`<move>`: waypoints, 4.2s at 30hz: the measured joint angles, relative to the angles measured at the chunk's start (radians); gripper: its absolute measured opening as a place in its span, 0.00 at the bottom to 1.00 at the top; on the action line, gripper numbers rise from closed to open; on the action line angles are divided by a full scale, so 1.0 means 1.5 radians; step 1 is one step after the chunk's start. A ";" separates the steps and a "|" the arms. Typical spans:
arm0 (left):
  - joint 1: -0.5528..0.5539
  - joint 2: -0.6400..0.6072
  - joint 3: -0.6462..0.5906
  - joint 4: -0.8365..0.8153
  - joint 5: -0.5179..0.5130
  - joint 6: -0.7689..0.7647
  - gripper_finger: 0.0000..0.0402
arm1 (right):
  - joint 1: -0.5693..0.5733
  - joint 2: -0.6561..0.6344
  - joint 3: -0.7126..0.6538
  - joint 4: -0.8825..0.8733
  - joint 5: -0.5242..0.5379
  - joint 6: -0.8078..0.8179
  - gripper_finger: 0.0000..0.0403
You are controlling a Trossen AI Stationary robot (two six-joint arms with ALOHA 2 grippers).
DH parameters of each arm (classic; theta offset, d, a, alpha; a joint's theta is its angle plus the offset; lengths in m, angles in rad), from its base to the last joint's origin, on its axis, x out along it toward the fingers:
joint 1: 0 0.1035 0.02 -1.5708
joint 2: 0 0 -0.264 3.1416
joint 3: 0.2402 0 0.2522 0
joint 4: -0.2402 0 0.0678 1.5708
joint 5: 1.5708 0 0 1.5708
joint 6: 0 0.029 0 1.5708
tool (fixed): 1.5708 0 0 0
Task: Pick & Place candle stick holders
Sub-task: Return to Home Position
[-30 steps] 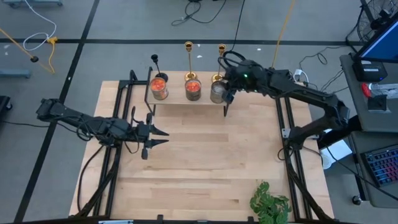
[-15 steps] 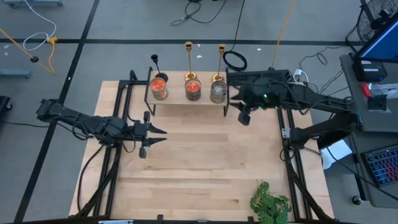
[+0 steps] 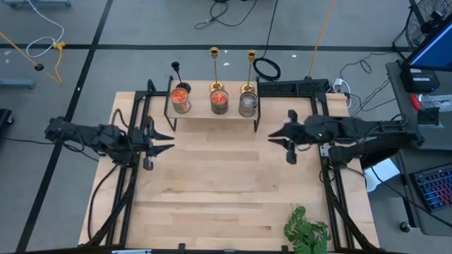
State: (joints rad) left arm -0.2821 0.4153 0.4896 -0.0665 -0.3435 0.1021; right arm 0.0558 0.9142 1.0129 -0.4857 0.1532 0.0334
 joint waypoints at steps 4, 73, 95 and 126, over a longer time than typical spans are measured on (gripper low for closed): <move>0.000 -0.045 0.000 -0.042 0.001 -0.012 0.28 | 0.025 -0.073 -0.094 0.083 -0.001 -0.011 0.15; 0.142 -0.264 -0.315 0.072 0.092 0.021 0.28 | 0.032 -0.476 -0.641 0.478 -0.012 -0.119 0.15; 0.142 -0.264 -0.317 0.090 0.089 -0.002 0.28 | 0.032 -0.476 -0.643 0.478 -0.016 -0.118 0.15; 0.142 -0.264 -0.316 0.092 0.089 -0.002 0.28 | 0.032 -0.475 -0.643 0.478 -0.016 -0.118 0.15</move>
State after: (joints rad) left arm -0.0696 0.0193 0.0151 0.0715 -0.2108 0.0997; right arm 0.1040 0.2012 0.0486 0.2311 0.1298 -0.1432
